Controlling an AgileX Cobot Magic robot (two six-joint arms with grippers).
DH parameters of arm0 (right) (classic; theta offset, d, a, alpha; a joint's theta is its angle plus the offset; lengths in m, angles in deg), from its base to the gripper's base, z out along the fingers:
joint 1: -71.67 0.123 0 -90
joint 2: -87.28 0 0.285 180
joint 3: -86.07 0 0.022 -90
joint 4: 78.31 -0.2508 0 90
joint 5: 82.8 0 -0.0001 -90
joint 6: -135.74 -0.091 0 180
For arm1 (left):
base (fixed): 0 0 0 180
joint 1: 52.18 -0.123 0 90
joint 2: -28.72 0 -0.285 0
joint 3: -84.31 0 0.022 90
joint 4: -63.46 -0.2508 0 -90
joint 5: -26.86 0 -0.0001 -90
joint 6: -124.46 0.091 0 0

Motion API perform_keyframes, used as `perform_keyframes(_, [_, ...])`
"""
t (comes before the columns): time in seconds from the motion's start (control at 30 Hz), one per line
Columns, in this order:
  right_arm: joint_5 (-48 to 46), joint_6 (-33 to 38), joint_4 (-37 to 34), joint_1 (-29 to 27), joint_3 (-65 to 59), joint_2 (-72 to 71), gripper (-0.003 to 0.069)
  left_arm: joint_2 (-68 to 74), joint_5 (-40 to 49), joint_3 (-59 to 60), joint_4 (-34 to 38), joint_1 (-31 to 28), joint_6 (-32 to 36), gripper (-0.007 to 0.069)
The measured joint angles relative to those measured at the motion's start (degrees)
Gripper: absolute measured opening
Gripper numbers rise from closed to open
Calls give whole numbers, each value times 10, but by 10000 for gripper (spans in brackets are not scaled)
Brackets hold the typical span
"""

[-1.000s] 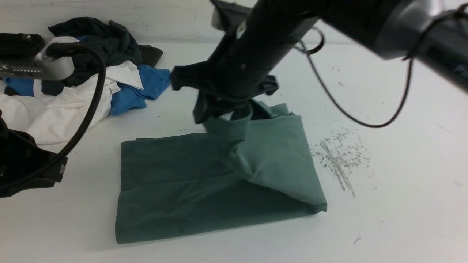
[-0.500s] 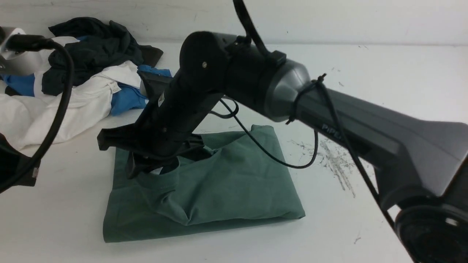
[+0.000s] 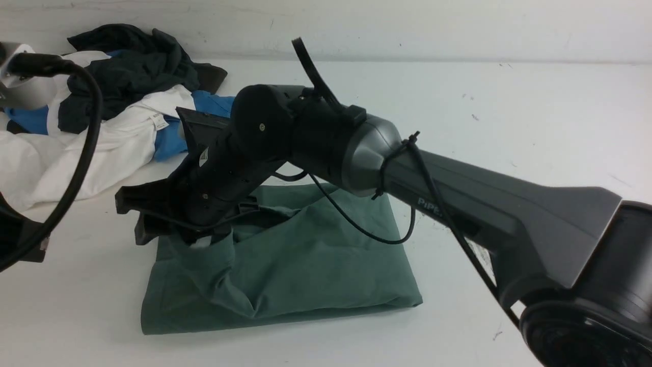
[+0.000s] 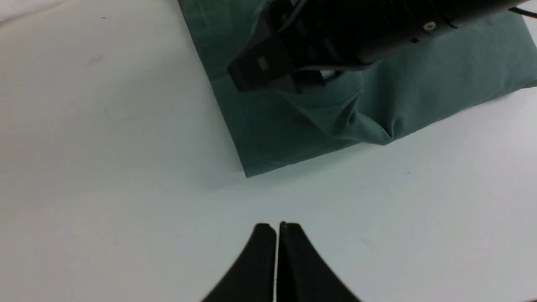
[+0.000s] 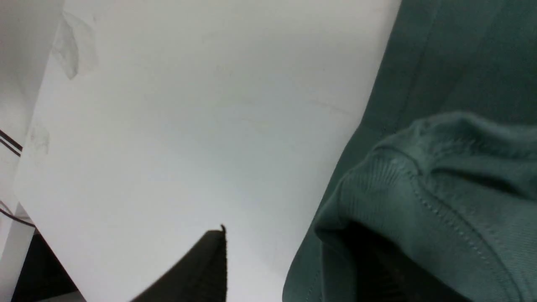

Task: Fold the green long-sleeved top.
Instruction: Use the right arm to drag the right edge of the fabric to the left and folds it over the left edge

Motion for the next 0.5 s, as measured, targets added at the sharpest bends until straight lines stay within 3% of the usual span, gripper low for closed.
perform_keyframes(0.13, [0, 0, 6, 0, 0, 0, 533, 0, 0, 0, -6, 0, -6, -4])
perform_keyframes(0.23, [-3, 0, 34, 0, 12, 0, 559, 0, 0, 0, -14, 0, -14, -4])
perform_keyframes(0.4, [-101, 0, 152, -8, 91, 0, 545, 0, 0, 0, -27, 0, -20, -4])
perform_keyframes(0.5, [-163, 15, 248, -23, 148, -2, 463, 1, 1, 0, -27, 0, -25, -4])
